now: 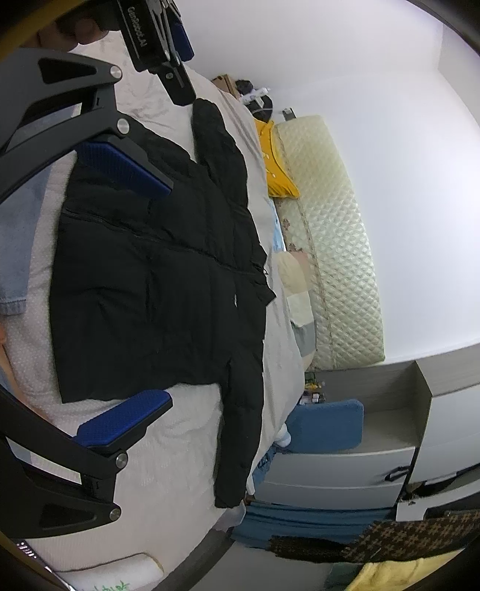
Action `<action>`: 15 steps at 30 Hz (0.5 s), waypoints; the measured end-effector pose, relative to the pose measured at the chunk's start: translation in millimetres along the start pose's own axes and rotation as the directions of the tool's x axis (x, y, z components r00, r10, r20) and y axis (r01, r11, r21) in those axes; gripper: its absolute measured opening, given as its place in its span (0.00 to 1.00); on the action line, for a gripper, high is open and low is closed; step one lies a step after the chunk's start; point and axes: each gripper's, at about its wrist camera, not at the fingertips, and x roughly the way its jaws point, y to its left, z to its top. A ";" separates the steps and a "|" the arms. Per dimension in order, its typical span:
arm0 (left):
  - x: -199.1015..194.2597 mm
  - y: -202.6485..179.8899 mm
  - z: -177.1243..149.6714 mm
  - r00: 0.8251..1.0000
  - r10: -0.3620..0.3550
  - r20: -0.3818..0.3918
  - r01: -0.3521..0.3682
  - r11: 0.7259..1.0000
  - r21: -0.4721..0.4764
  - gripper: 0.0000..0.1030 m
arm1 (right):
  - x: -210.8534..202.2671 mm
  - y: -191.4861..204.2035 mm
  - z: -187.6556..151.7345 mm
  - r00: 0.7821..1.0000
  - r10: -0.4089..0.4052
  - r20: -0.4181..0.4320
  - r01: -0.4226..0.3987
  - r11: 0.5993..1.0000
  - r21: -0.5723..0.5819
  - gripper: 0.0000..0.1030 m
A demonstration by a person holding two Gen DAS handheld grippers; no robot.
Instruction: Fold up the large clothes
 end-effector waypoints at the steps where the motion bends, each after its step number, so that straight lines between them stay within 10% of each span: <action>1: 0.7 -0.6 1.7 1.000 -0.002 0.001 0.002 1.000 0.003 1.00 | 0.3 -1.0 0.8 1.000 -0.008 0.003 0.008 1.000 0.004 1.00; 15: 21.4 0.6 30.7 0.998 -0.066 0.019 0.066 0.998 -0.006 1.00 | 5.5 -17.8 24.2 0.997 -0.048 0.057 0.043 0.995 0.091 1.00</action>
